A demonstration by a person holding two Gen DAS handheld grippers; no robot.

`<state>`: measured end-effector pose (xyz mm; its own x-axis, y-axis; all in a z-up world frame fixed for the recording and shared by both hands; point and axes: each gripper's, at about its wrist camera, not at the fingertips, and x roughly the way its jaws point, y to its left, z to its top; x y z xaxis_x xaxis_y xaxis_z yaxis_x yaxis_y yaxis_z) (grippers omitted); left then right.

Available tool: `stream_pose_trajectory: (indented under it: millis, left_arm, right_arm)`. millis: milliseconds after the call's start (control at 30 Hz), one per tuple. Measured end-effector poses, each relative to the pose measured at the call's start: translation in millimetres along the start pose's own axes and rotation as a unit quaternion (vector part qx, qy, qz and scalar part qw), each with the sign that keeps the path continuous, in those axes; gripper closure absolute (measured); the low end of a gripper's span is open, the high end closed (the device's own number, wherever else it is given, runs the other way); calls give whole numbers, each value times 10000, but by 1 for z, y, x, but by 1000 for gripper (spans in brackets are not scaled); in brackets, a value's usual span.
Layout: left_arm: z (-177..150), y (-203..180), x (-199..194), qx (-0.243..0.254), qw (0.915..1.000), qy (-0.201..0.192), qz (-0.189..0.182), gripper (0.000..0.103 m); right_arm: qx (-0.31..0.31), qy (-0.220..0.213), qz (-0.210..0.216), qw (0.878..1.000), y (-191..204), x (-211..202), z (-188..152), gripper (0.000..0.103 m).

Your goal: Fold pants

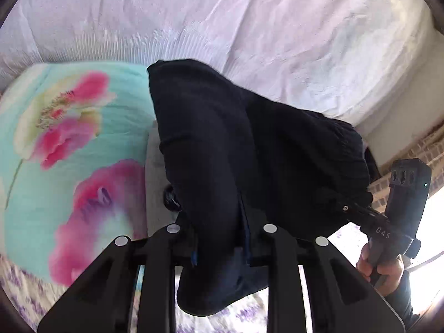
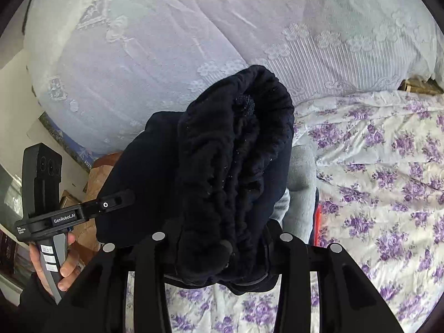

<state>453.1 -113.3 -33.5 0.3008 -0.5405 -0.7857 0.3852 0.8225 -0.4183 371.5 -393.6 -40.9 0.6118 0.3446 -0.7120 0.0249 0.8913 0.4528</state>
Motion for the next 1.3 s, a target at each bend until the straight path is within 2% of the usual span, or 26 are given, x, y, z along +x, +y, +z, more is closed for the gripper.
stream_pose_trajectory:
  millis: [33, 67, 100, 167, 200, 233, 267, 300, 400, 467, 567, 667, 767, 833, 867, 1033, 1200, 1300]
  left_arm:
    - [2, 16, 28, -155, 9994, 284, 139, 77]
    - [2, 26, 46, -318, 9978, 501, 279, 71]
    - [-5, 40, 66, -493, 9957, 704, 343, 67]
    - [-14, 48, 72, -509, 9966, 608, 231, 64]
    - [-16, 48, 70, -443, 9972, 556, 215, 63]
    - [-15, 47, 66, -398, 9975, 541, 239, 61]
    - [-14, 46, 63, -370, 9973, 545, 326, 53]
    - [-11, 45, 59, -336, 9967, 528, 518, 49]
    - [-3, 38, 27, -129, 9947, 157, 1010, 43]
    - [-2, 32, -2, -24, 9889, -217, 1473, 26]
    - [-15, 16, -49, 53, 9792, -710, 1899, 9]
    - [-41, -6, -86, 186, 9694, -966, 2251, 5]
    - [-81, -32, -118, 279, 9614, -1004, 2546, 5]
    - [-109, -49, -133, 203, 9611, -1038, 2552, 5]
    - [-129, -55, -141, 160, 9625, -1053, 2494, 5]
    - [-212, -85, -178, 191, 9594, -1132, 2578, 5]
    - [-289, -106, -204, 126, 9698, -920, 2255, 5]
    - [-324, -115, -212, 154, 9700, -807, 2286, 5]
  right_arm:
    - [113, 134, -127, 9998, -14, 18, -2, 61]
    - [194, 271, -244, 9991, -26, 34, -6, 54]
    - [224, 333, -240, 9989, -35, 45, -12, 40]
    - [148, 300, -33, 9994, -42, 54, -19, 22]
    - [63, 273, -14, 9996, -40, 55, -19, 19]
    - [-13, 270, -60, 9996, -36, 55, -17, 19]
    - [-58, 290, -123, 9995, -33, 54, -14, 18]
    - [-109, 305, -231, 9992, -27, 52, -11, 18]
    - [-580, -36, -705, 9958, -5, 29, -3, 18]
    - [-1025, -528, -1165, 9865, 16, 0, 0, 18]
    - [-1375, -1239, -1841, 9653, 40, -47, 1, 16]
    - [-1517, -1599, -2091, 9527, 68, -94, -15, 4]
    - [-1386, -1618, -2370, 9479, 90, -131, -41, 4]
    - [-1189, -1432, -2659, 9459, 100, -150, -70, 4]
    - [-1110, -1327, -2675, 9479, 105, -157, -86, 4]
    - [-949, -1108, -2492, 9574, 118, -188, -185, 4]
    - [-689, -625, -2456, 9649, 123, -207, -263, 4]
    - [-681, -457, -2433, 9665, 128, -215, -295, 4]
